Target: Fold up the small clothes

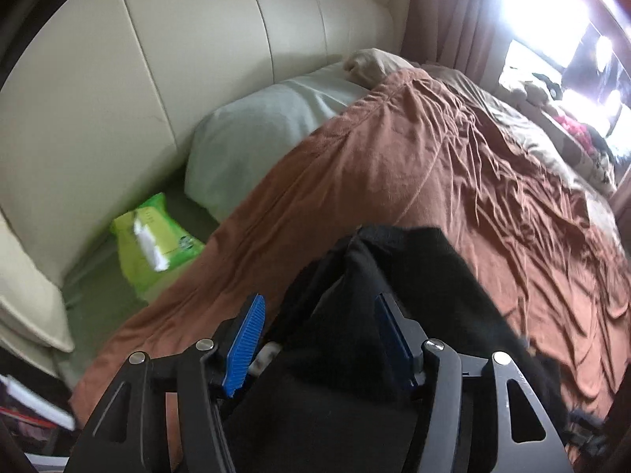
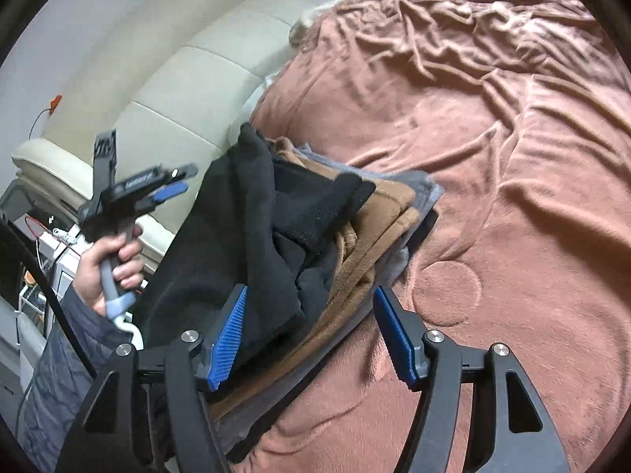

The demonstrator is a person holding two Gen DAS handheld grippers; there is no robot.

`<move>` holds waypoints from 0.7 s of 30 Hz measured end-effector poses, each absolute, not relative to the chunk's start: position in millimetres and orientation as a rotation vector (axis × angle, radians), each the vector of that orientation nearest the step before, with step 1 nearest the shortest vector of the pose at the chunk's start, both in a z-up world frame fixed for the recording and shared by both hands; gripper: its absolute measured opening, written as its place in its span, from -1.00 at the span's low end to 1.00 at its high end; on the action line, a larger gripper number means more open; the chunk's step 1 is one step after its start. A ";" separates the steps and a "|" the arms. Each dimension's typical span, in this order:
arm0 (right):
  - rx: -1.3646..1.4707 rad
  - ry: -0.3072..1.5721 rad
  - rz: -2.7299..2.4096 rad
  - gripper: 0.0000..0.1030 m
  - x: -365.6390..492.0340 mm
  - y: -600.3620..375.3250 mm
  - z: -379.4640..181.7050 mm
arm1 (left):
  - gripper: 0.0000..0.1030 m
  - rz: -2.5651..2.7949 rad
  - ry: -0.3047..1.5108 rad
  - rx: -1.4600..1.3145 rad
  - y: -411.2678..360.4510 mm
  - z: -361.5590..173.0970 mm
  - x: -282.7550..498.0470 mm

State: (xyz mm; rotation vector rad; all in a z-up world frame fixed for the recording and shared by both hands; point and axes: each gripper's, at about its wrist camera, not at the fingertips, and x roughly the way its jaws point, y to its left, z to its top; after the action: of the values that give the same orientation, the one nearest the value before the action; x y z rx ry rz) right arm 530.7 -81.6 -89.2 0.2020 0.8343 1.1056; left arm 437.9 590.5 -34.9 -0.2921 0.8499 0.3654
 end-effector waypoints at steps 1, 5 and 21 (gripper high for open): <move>0.193 0.810 1.095 0.21 526.3 -85.7 -83.5 | 0.17 0.366 0.852 -0.278 588.6 -33.6 432.1; 0.156 0.724 1.072 0.21 504.1 -104.9 -65.0 | 0.17 0.363 0.897 -0.206 582.2 -33.9 403.6; -0.056 0.652 1.171 0.02 442.1 -77.4 -43.4 | 0.22 0.486 0.997 -0.287 624.7 -80.9 314.4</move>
State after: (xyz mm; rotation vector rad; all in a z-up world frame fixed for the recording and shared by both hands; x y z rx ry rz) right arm 442.1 -77.4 -43.4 -0.0561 0.6525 1.1706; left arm 314.4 624.7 -80.9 -0.2875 0.9968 0.4861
